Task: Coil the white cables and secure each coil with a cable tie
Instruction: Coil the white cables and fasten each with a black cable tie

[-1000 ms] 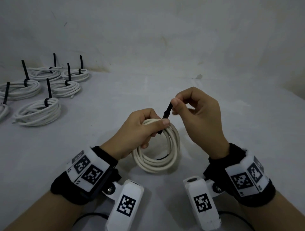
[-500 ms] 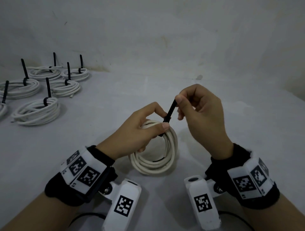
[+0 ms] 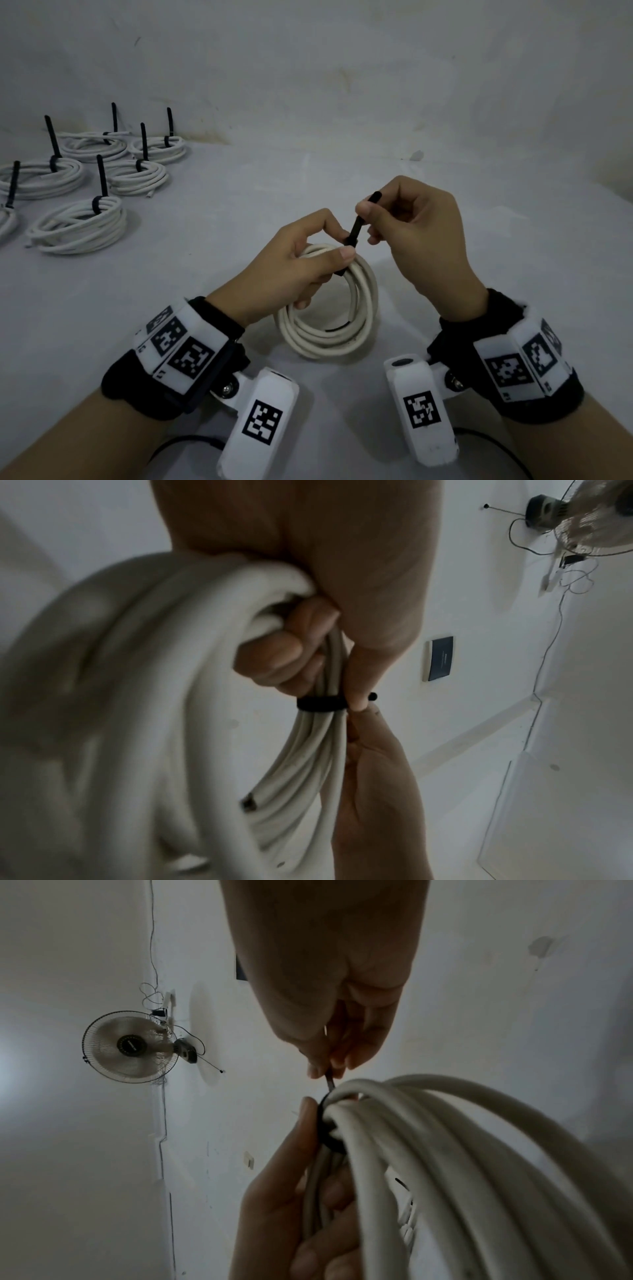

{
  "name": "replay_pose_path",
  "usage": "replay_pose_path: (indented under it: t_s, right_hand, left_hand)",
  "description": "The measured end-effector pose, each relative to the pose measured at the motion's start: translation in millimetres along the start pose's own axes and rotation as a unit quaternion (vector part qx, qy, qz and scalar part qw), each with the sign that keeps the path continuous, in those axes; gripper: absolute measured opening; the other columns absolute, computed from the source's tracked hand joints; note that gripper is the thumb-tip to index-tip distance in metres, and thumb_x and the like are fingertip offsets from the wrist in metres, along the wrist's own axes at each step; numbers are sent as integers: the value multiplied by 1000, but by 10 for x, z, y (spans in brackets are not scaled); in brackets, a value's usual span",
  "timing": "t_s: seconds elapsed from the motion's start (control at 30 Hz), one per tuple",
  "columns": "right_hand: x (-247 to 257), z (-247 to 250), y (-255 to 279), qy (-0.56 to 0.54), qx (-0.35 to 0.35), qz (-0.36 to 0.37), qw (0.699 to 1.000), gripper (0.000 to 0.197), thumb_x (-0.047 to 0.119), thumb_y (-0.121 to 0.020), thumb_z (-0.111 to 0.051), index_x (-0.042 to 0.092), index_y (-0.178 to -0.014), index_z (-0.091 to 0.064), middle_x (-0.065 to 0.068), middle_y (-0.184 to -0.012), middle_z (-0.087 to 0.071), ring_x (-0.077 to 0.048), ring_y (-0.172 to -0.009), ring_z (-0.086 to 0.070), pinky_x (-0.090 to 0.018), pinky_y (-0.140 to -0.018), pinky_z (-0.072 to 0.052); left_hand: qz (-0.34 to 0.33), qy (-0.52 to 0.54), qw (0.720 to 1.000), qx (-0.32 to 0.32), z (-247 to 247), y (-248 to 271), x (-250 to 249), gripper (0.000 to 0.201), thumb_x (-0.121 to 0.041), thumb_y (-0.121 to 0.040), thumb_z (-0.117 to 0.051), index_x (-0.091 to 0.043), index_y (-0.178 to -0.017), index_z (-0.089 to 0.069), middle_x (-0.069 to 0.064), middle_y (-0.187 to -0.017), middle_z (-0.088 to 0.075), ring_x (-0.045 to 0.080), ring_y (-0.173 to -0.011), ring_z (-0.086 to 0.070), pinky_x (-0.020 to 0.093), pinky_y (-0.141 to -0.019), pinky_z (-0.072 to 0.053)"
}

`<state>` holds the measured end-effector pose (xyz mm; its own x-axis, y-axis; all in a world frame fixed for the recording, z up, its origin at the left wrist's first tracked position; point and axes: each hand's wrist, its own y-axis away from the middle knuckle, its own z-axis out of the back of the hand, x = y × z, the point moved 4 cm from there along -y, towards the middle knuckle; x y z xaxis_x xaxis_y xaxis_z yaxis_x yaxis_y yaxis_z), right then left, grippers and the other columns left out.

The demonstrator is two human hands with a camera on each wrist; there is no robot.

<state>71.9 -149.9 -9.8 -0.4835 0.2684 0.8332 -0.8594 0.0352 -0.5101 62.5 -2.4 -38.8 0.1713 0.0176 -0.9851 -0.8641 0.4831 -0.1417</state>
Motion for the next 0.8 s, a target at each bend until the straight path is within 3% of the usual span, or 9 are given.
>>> replay_pose_path:
  t_s: [0.13, 0.2, 0.3, 0.37, 0.4, 0.5, 0.6, 0.67, 0.8]
  right_hand:
    - [-54, 13, -50, 1, -25, -5, 1000, 19, 6, -84, -70, 7, -69, -59, -2, -63, -62, -8, -51, -57, -22, -53, -49]
    - [-45, -3, -71, 38, -20, 7, 999, 17, 12, -85, -70, 11, -71, -61, 3, -65, -64, -6, -58, -59, -20, -59, -48]
    - [-64, -74, -46, 65, 66, -5, 996, 8, 25, -86, -68, 19, -89, -64, 9, -82, -67, -1, -78, -63, -16, -71, -48]
    - [-132, -130, 8, 75, 150, -36, 985, 35, 38, -78, -72, 23, -107, -61, 8, -94, -67, -3, -86, -65, -17, -76, -51]
    - [-162, -158, 34, 91, 176, -45, 979, 42, 39, -74, -75, 26, -111, -59, 8, -97, -66, -5, -84, -66, -17, -72, -52]
    - [-182, -194, 63, 125, 178, -20, 976, 37, 19, -77, -78, 26, -109, -61, 7, -93, -66, -6, -69, -67, -17, -62, -51]
    - [-181, -167, 70, 117, 145, -5, 982, 31, 8, -81, -72, 23, -107, -65, 6, -92, -69, -8, -66, -69, -18, -63, -54]
    - [-198, -129, 68, 113, 118, -5, 987, 31, 4, -81, -70, 23, -105, -67, 7, -93, -70, -8, -70, -68, -20, -65, -55]
    - [-186, -95, 63, 121, 93, 8, 988, 33, 0, -81, -66, 23, -104, -71, 13, -92, -71, -14, -65, -67, -29, -67, -57]
  left_hand:
    - [1, 10, 1000, -10, -7, -22, 27, 11, -22, -92, -52, -12, -92, -48, -7, -49, -33, 7, -38, -23, 15, -38, -28]
    - [-3, 10, 999, -33, 19, -36, 49, 14, -22, -93, -51, -9, -97, -51, -8, -48, -33, 7, -37, -24, 16, -38, -28]
    - [-1, 31, 996, -88, 101, -59, 75, 22, -26, -93, -50, -6, -104, -51, -10, -46, -37, 7, -36, -26, 17, -38, -29]
    - [-3, 59, 990, -131, 185, -71, 78, 23, -27, -94, -48, -7, -104, -51, -10, -46, -37, 6, -35, -27, 17, -38, -31]
    - [-5, 73, 986, -148, 218, -77, 78, 22, -28, -94, -48, -8, -103, -51, -10, -46, -37, 6, -35, -28, 18, -38, -31]
    - [-1, 96, 982, -164, 254, -87, 109, 26, -32, -87, -55, -12, -104, -50, -8, -47, -42, 6, -35, -32, 20, -40, -36]
    - [0, 53, 987, -150, 284, -86, 142, 36, -14, -82, -67, -17, -112, -49, -4, -55, -55, 8, -44, -47, 25, -53, -50]
    - [-4, 19, 990, -137, 316, -81, 144, 41, 2, -83, -64, -17, -116, -48, 0, -65, -61, 12, -58, -57, 29, -64, -56]
    - [-32, -64, 989, -127, 345, -80, 97, 33, 8, -89, -51, -14, -113, -54, 4, -75, -65, 17, -58, -61, 42, -64, -56]
